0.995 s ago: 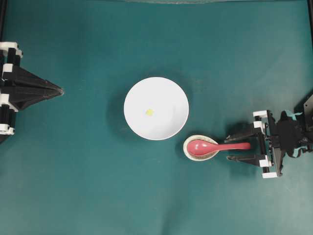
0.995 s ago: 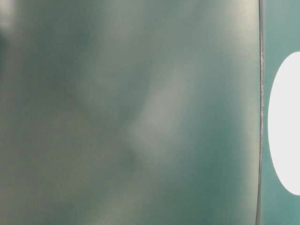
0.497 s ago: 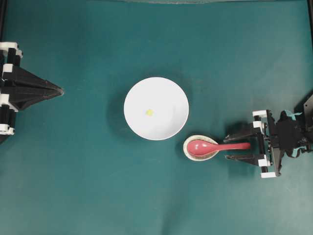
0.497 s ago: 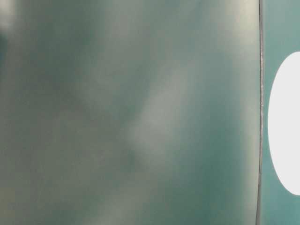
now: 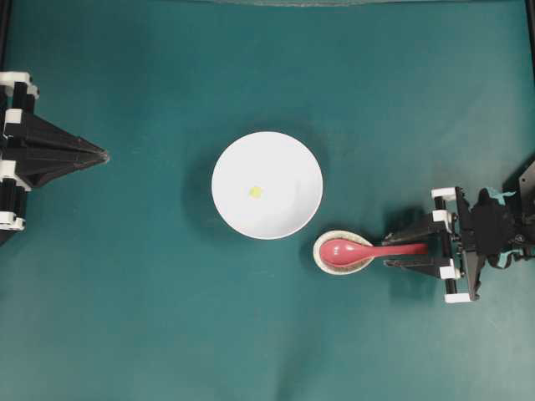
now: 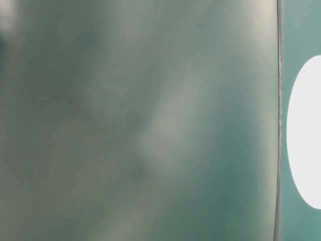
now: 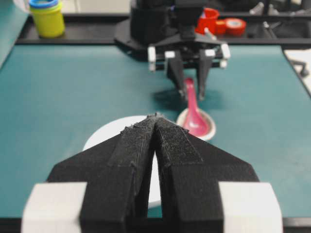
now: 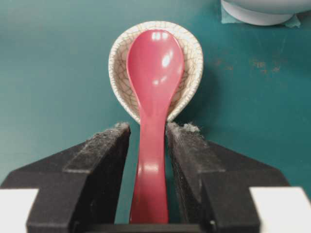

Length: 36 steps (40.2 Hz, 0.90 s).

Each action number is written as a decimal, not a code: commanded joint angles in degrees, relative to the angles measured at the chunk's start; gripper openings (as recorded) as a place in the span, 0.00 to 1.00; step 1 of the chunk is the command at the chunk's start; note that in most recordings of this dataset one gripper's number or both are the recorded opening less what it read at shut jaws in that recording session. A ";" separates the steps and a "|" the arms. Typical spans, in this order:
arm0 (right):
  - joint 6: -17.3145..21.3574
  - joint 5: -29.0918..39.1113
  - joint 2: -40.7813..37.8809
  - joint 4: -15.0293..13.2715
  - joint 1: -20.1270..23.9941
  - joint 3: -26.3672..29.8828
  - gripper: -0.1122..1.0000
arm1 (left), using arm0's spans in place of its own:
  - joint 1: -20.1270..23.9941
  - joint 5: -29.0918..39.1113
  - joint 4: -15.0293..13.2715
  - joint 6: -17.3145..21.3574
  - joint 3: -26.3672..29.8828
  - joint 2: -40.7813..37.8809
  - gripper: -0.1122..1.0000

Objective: Scoop the yellow hexagonal prism block from the bowl with a spoon using the right arm.
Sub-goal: 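Close the right gripper on the pink spoon handle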

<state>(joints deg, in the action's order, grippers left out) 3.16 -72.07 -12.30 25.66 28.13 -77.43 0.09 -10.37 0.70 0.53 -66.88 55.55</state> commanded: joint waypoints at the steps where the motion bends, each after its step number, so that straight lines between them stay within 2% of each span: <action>1: -0.09 0.09 0.44 0.18 0.09 0.26 0.49 | 0.09 -0.26 0.18 -0.09 1.49 -0.35 0.11; 16: -0.09 0.18 0.44 0.26 0.00 0.44 0.40 | 0.09 -0.26 0.18 -0.09 1.49 -0.35 0.11; 27: -0.09 0.18 0.44 0.88 -0.26 0.70 0.39 | 0.09 -0.26 0.18 -0.09 1.49 -0.35 0.11; 33: 0.00 0.18 0.44 0.97 -0.26 0.88 0.32 | 0.09 -0.09 0.18 -0.09 1.49 -0.35 0.11; 36: 0.00 0.18 0.62 0.97 -0.26 1.05 0.32 | 0.09 0.00 0.18 -0.09 1.49 -0.35 0.11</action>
<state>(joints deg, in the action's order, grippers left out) 3.16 -71.54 -12.30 26.46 27.95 -76.82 0.18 -10.20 0.70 0.53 -66.88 55.55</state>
